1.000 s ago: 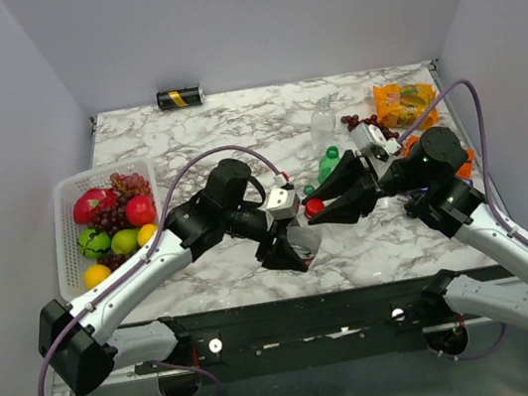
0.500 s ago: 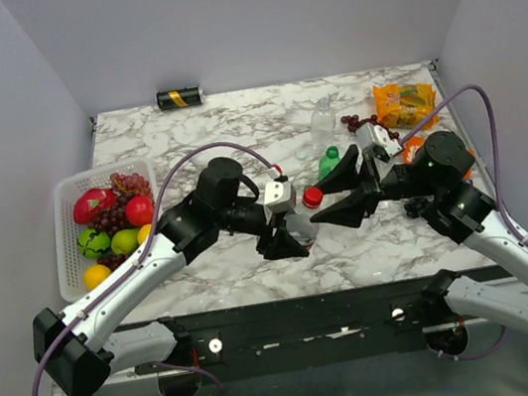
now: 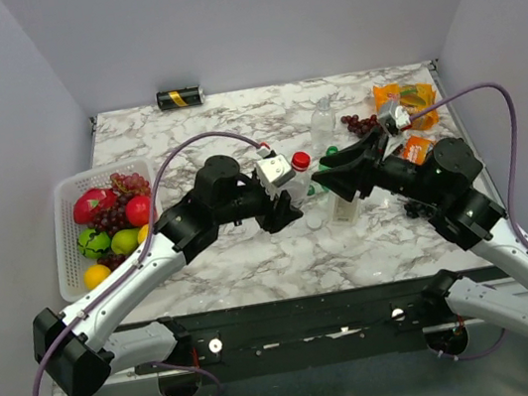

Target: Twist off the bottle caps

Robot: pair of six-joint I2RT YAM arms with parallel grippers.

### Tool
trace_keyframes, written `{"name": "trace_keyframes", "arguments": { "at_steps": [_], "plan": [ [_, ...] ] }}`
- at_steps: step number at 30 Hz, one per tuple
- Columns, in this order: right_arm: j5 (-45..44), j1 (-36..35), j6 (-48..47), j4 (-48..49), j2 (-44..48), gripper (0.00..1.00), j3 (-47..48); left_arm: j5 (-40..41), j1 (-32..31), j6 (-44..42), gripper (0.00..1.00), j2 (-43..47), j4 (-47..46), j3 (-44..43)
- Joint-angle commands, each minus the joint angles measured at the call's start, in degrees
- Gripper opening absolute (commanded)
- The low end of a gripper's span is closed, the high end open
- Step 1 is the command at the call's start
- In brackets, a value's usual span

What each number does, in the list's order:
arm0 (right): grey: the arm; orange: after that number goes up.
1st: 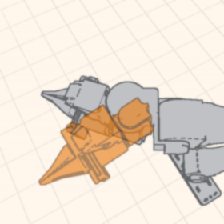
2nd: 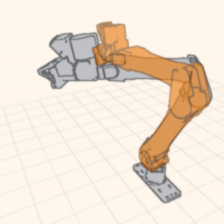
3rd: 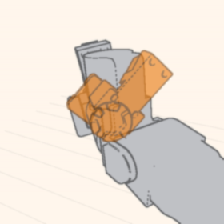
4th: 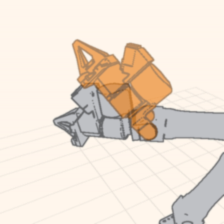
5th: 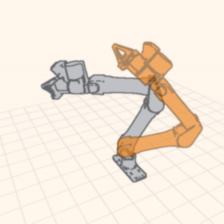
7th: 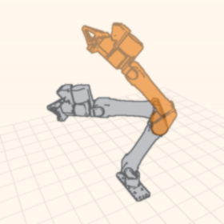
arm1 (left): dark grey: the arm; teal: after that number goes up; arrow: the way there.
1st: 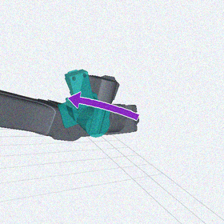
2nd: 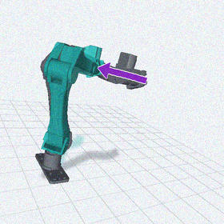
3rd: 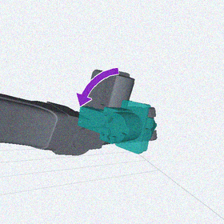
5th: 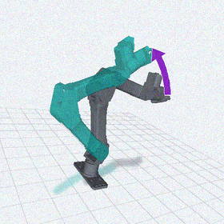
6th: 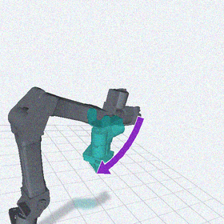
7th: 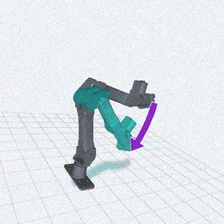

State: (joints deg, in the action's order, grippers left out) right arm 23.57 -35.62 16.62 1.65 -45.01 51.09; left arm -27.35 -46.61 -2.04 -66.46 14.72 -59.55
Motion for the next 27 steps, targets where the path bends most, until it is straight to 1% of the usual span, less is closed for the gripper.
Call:
{"name": "trace_keyframes", "arguments": {
  "at_steps": [1, 10, 21, 27],
  "plan": [
    [-3.5, -0.7, 4.3, 4.1, -2.0, 0.55, 0.1, 6.0, 0.0, 1.8, 0.32, -1.2, -2.1, -0.1],
    [-1.4, -1.3, 6.3, 7.8, -6.1, 0.54, 1.0, 6.3, -0.1, 1.8, 0.31, -2.5, -1.7, -0.3],
    [-5.4, -1.4, 5.6, 6.3, -7.9, 0.54, 2.5, 6.4, -0.9, 1.8, 0.31, -3.2, -1.4, -0.4],
    [-4.5, -1.3, 5.9, 7.4, -8.5, 0.54, 2.7, 6.9, -1.4, 1.3, 0.31, -3.6, -0.8, -0.6]
  ]
}}
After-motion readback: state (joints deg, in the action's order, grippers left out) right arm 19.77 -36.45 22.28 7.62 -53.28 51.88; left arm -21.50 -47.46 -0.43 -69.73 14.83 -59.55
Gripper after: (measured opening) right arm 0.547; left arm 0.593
